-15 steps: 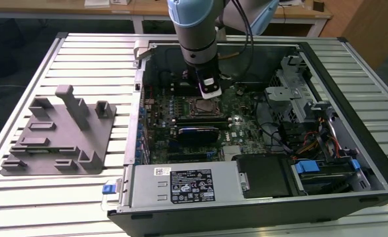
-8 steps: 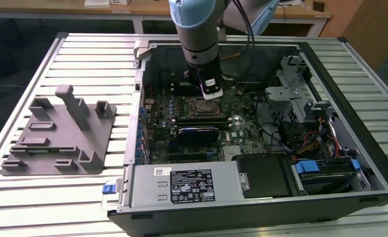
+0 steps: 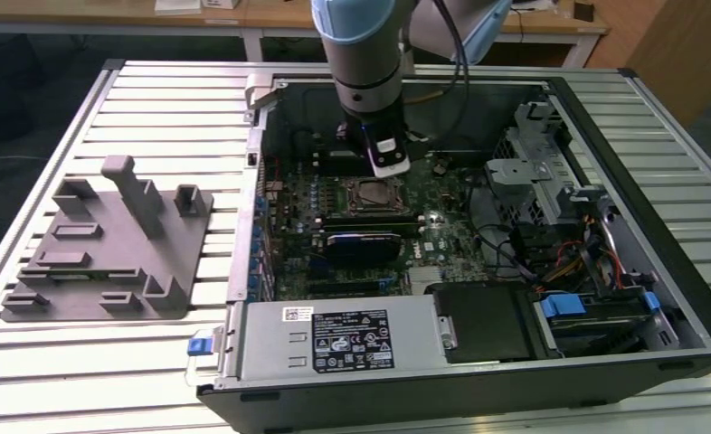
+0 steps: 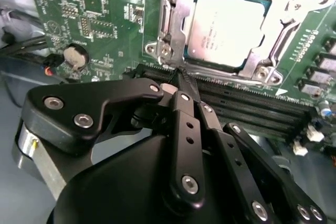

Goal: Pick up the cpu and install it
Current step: 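Install the first cpu locking lever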

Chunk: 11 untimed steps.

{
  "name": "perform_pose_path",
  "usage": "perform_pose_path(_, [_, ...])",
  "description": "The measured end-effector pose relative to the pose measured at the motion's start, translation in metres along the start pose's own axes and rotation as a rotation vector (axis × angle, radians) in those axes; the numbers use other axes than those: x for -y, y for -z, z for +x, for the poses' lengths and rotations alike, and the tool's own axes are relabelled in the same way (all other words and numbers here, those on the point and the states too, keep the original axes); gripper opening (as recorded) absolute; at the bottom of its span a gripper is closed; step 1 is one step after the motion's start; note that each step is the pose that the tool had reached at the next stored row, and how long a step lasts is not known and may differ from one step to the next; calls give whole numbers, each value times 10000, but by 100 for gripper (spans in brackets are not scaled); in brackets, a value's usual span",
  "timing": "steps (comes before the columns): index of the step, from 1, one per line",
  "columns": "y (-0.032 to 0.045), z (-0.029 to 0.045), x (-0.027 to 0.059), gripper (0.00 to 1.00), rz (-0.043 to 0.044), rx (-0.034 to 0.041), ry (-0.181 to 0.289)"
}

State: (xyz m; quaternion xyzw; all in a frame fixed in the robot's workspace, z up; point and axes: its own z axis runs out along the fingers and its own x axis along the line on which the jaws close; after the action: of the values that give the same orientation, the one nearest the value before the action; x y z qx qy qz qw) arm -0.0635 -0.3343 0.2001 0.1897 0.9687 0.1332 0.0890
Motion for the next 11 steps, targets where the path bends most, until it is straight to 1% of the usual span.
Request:
perform_pose_path(4, [101, -13, -31, 11, -1, 1, 0])
perform_pose_path(7, [161, -21, -50, 11, 1, 0, 0])
perform_pose_path(11, [171, -22, -53, 11, -2, 0, 1])
